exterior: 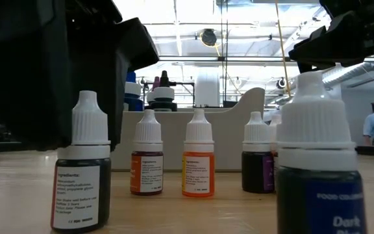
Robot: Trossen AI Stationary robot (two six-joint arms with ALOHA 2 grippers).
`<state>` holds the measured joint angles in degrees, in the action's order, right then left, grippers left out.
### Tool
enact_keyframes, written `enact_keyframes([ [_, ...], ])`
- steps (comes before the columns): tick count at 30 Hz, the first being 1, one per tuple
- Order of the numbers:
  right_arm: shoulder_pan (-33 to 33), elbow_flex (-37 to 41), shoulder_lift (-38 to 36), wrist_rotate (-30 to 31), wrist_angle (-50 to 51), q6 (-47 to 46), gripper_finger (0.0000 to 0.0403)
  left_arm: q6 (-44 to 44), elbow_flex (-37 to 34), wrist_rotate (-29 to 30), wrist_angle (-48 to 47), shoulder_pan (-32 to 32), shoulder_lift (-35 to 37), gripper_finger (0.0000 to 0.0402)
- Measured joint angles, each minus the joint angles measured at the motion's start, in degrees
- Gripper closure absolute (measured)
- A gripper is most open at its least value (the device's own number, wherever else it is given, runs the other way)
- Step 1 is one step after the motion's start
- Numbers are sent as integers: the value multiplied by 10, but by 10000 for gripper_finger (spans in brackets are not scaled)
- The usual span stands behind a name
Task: Pick & Place food coloring
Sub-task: Put the small black food coloring bottle into the gray bin
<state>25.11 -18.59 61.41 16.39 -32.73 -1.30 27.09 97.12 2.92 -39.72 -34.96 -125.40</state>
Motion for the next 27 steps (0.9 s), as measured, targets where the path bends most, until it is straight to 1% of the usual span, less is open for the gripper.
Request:
enact_keyframes([
  [3, 0, 0, 0, 0, 0, 0, 403, 0, 0, -3, 0, 0, 0, 255],
  [9, 0, 0, 0, 0, 0, 0, 403, 0, 0, -1, 3, 0, 0, 256],
  [15, 0, 0, 0, 0, 0, 0, 403, 0, 0, -1, 29, 0, 0, 256],
  [27, 0, 0, 0, 0, 0, 0, 403, 0, 0, 0, 20, 2, 0, 257],
])
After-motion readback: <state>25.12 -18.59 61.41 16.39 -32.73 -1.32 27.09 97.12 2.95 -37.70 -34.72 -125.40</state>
